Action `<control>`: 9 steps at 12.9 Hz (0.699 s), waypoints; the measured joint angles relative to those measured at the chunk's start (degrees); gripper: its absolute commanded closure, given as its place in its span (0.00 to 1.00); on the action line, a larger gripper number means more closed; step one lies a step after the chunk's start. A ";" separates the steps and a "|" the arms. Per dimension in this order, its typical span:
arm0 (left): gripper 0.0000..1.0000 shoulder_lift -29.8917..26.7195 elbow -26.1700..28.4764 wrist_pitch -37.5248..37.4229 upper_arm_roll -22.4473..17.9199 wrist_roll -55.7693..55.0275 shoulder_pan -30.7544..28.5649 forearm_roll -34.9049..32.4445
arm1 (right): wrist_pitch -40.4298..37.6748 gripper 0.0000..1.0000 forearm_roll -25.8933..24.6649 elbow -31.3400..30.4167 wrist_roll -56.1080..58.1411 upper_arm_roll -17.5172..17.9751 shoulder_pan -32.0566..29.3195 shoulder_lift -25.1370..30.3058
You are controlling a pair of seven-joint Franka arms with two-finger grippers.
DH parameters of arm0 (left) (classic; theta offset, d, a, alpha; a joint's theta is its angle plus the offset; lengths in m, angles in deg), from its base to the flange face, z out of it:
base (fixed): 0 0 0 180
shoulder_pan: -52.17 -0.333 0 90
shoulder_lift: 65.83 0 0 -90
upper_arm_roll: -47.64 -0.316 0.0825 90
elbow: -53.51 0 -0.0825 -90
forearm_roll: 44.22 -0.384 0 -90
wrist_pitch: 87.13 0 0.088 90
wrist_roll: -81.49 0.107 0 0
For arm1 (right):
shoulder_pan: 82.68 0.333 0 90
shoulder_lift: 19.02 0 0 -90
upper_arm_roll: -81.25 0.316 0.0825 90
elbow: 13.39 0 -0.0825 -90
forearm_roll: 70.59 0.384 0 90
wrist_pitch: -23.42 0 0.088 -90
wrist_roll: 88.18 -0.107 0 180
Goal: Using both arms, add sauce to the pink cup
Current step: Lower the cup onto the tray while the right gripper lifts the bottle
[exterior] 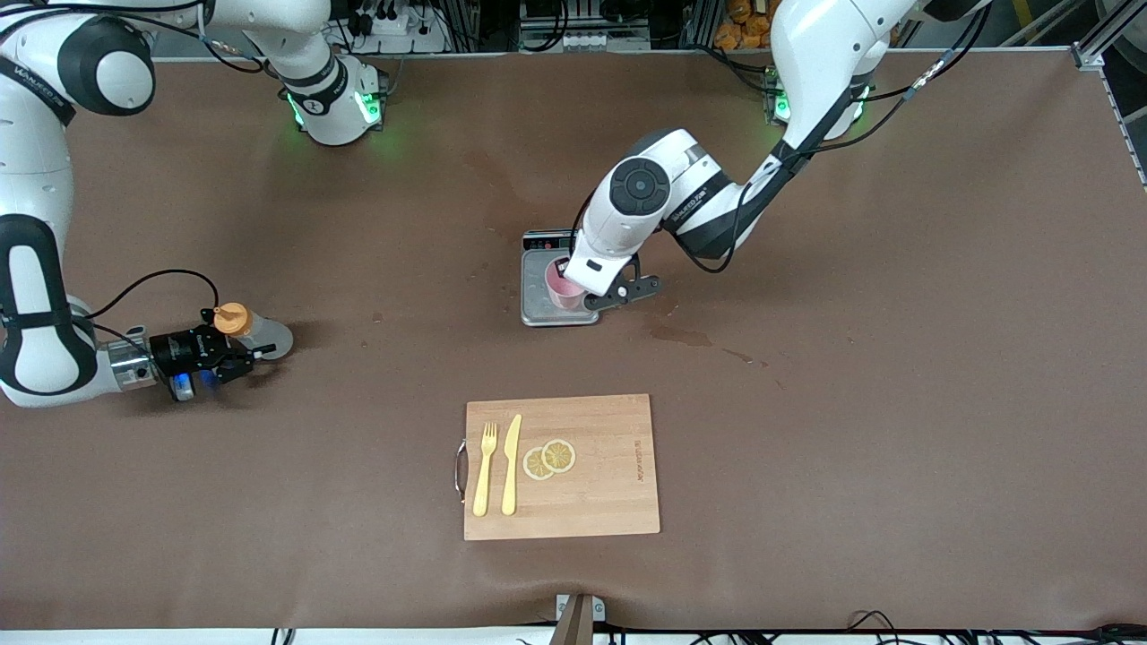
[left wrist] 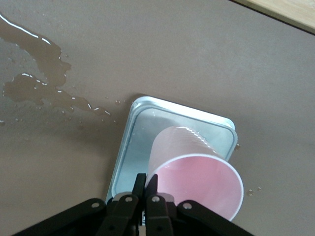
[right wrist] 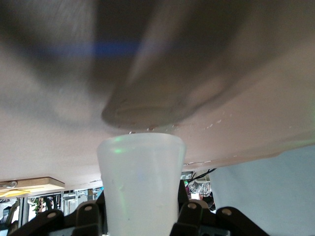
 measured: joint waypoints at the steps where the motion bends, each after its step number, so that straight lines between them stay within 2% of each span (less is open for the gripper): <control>1: 1.00 0.39 -0.03 0.10 0.00 -1.14 0.16 -1.69 | -0.05 0.52 0.00 0.04 -1.63 0.08 0.66 0.72; 3: 1.00 1.31 -0.49 0.53 -0.01 -3.41 0.74 -3.66 | -0.16 0.52 0.00 0.29 -3.56 0.11 2.18 2.28; 9: 1.00 2.04 -1.44 0.63 -0.03 -4.35 1.91 -3.91 | -0.60 0.52 -0.20 0.45 -8.38 0.12 5.61 4.69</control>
